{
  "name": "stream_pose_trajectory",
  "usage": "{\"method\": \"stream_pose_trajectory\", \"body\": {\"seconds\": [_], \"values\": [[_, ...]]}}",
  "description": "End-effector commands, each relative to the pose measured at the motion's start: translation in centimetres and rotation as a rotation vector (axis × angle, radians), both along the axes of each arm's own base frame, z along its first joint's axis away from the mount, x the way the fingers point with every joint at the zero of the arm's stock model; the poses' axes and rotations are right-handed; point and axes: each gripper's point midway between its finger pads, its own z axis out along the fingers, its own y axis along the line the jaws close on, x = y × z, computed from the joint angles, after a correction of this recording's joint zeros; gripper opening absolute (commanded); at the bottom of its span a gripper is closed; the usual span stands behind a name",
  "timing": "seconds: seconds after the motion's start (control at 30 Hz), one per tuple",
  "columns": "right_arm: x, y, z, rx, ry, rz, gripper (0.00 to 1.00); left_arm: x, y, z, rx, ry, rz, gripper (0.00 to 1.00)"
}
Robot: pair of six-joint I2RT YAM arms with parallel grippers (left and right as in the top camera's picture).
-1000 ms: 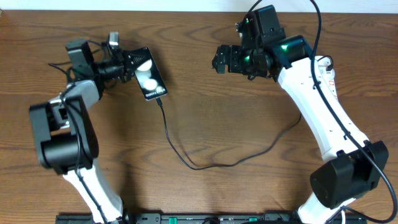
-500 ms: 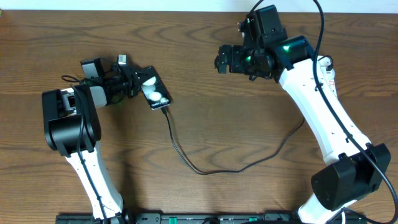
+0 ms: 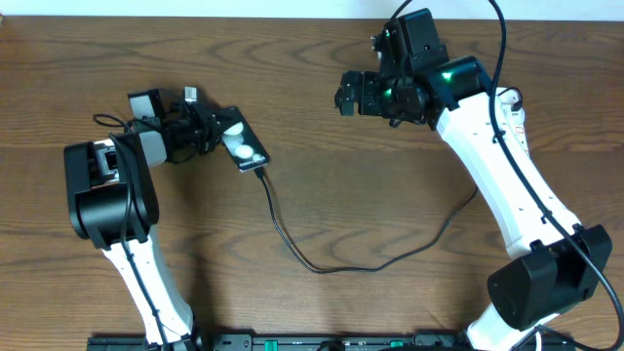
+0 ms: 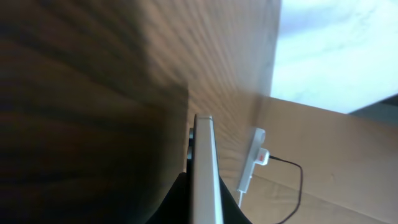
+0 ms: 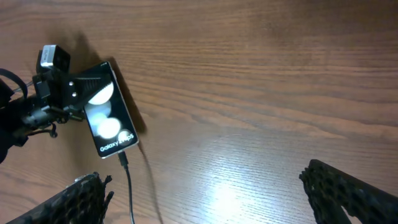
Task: Plug charger to phone and switch on socket
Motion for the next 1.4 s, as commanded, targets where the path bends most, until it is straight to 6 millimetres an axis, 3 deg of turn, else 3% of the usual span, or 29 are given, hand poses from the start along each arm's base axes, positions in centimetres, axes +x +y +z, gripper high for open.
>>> {"method": "stream_pose_trajectory", "body": {"seconds": [0.0,0.3,1.03,1.07,1.2,1.37], "values": [[-0.1,0.2,2.0,0.01,-0.046,0.002,0.99,-1.3,1.0,-4.0,0.099,0.096,0.043,0.07],[-0.1,0.2,2.0,0.01,-0.046,0.002,0.99,-3.9,2.6,-7.6,0.258,0.26,0.073,0.07],[-0.1,0.2,2.0,0.01,-0.046,0.002,0.99,-8.7,5.6,-11.3,0.489,0.524,0.112,0.07],[-0.1,0.2,2.0,0.01,-0.046,0.002,0.99,-8.7,5.6,-11.3,0.489,0.524,0.112,0.08],[-0.1,0.2,2.0,0.01,-0.046,0.002,0.99,-8.7,5.6,-11.3,0.489,0.524,0.112,0.28],[-0.1,0.2,2.0,0.01,-0.046,0.002,0.99,-8.7,5.6,-11.3,0.489,0.525,0.111,0.29]]}}
